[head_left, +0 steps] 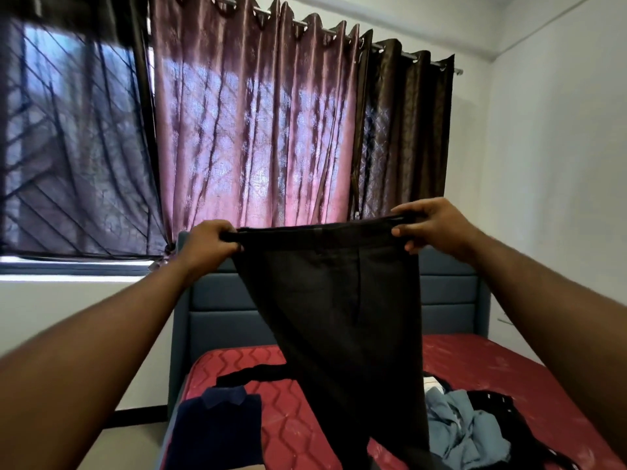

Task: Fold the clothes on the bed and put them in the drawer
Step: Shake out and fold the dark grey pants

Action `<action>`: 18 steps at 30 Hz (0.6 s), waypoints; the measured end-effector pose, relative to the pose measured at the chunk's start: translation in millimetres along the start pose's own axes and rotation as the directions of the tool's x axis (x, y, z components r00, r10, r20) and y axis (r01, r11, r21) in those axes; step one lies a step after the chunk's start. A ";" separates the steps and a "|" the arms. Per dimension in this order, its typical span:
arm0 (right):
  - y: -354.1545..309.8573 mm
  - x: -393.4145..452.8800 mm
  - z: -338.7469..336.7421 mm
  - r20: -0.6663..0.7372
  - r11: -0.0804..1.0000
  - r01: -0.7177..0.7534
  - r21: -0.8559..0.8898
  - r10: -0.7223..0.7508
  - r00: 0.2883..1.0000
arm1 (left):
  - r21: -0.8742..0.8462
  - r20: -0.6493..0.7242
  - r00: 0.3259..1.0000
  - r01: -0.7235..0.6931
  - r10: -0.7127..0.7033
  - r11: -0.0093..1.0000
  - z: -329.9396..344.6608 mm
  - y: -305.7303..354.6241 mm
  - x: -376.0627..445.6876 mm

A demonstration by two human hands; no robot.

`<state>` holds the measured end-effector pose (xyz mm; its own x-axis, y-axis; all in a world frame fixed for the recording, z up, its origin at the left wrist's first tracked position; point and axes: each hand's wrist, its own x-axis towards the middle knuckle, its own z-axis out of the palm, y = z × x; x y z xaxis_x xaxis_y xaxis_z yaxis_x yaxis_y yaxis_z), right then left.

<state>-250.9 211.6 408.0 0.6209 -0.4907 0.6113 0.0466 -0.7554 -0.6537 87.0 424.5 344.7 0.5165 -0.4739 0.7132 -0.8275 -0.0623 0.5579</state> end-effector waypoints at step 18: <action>-214.1 10.7 -51.6 -0.161 0.807 0.148 0.571 -0.067 0.985 | -0.781 -0.189 0.963 -0.030 -0.191 0.623 -174.2 237.6 57.4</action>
<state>-294.6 345.6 577.5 0.4826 -0.5024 0.7174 0.5766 -0.4344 -0.6920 -41.7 535.4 592.2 0.6970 -0.2784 0.6609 -0.3595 0.6618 0.6579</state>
